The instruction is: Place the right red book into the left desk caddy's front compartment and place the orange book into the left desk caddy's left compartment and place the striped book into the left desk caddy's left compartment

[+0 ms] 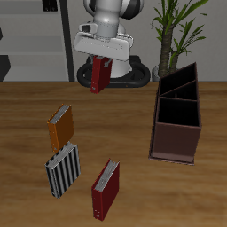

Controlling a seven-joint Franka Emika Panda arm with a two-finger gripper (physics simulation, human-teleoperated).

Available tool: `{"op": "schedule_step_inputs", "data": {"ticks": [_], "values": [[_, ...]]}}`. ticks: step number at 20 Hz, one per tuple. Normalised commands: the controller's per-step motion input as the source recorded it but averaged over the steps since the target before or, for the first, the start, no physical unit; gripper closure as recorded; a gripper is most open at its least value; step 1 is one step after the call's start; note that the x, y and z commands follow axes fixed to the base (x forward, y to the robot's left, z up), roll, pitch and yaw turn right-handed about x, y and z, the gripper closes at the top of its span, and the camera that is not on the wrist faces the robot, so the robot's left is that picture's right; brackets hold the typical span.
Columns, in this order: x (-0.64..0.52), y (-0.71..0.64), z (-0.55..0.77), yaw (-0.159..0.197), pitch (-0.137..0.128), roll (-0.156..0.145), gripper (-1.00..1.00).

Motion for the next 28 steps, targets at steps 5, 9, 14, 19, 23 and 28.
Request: {"op": "schedule_step_inputs", "data": {"ticks": [5, 9, 14, 19, 23, 28], "values": [[-0.07, 0.63, 0.02, 0.044, -0.001, 0.048, 1.00], [-0.09, 0.54, -0.01, 0.023, 0.006, 0.045, 1.00], [-0.05, 0.40, -0.02, 0.018, -0.003, 0.036, 1.00], [0.05, 0.42, 0.05, 0.020, -0.002, 0.053, 1.00], [0.28, 0.24, 0.17, -0.019, 0.024, 0.014, 1.00], [0.18, 0.27, 0.06, 0.011, 0.011, 0.003, 1.00]]}}
